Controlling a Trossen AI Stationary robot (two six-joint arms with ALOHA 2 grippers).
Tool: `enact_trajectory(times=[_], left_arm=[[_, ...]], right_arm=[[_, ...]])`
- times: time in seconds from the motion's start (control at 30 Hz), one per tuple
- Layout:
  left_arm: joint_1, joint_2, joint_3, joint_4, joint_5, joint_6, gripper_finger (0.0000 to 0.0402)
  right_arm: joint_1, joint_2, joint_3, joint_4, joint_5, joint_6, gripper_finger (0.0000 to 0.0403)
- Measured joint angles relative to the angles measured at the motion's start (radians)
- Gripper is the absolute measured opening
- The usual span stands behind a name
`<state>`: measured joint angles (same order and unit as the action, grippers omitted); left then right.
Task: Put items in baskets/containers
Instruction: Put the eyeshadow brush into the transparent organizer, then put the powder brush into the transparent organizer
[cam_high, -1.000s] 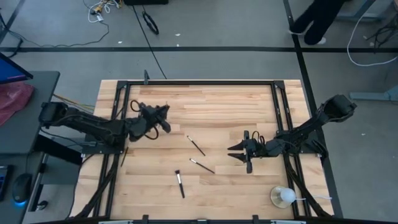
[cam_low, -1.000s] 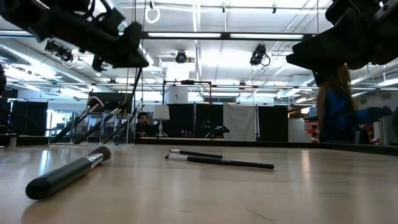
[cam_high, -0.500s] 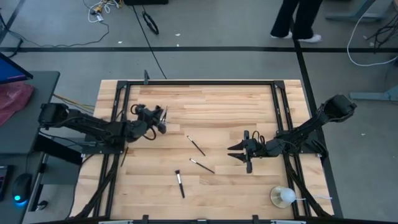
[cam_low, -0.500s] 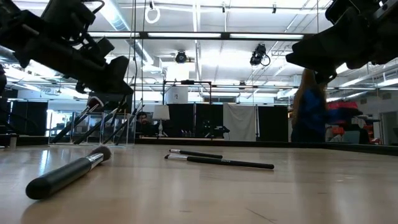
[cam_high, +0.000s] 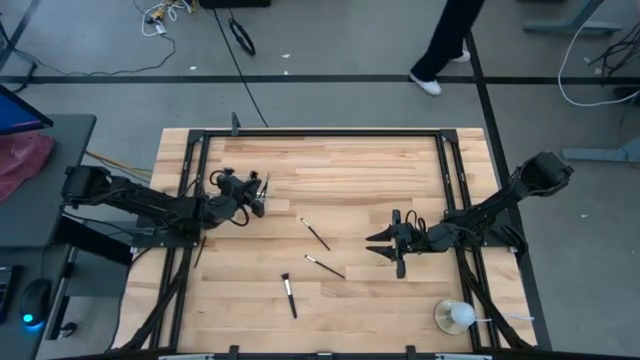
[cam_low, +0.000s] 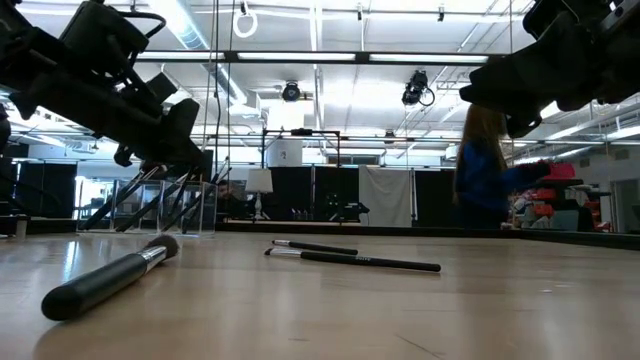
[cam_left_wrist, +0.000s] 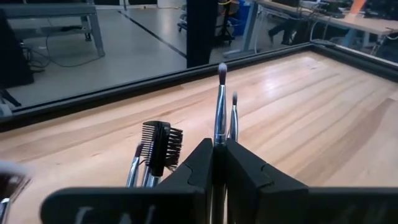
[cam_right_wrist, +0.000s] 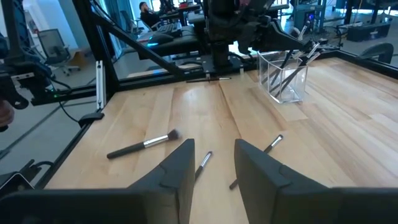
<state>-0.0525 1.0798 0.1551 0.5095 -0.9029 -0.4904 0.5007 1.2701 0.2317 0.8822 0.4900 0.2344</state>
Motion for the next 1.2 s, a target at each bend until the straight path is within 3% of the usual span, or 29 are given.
enact_trajectory(times=[0.47,0.63,0.8,0.97,1.1,1.2], left_arm=[[0.000,0.000,0.001,0.003,0.012,0.002,0.0117],[-0.029,0.000,0.064,0.016,0.072,0.066,0.0122],[-0.145,0.000,0.193,0.009,0.176,0.252,0.0099],[-0.316,0.086,0.350,-0.125,0.130,0.365,0.0076],[-0.412,0.207,0.459,-0.275,0.030,0.305,0.0069],[-0.453,0.290,0.506,-0.354,0.017,0.192,0.0070]], right_arm=[[0.000,0.000,0.000,0.000,0.000,-0.007,0.0113],[0.000,0.000,0.000,0.000,0.000,-0.007,0.0113],[0.000,0.000,0.000,-0.001,0.000,-0.007,0.0113],[0.000,0.000,0.000,-0.002,0.000,-0.007,0.0113],[0.000,0.000,0.001,-0.008,0.000,-0.007,0.0113],[0.000,0.000,0.001,-0.009,0.000,-0.007,0.0113]])
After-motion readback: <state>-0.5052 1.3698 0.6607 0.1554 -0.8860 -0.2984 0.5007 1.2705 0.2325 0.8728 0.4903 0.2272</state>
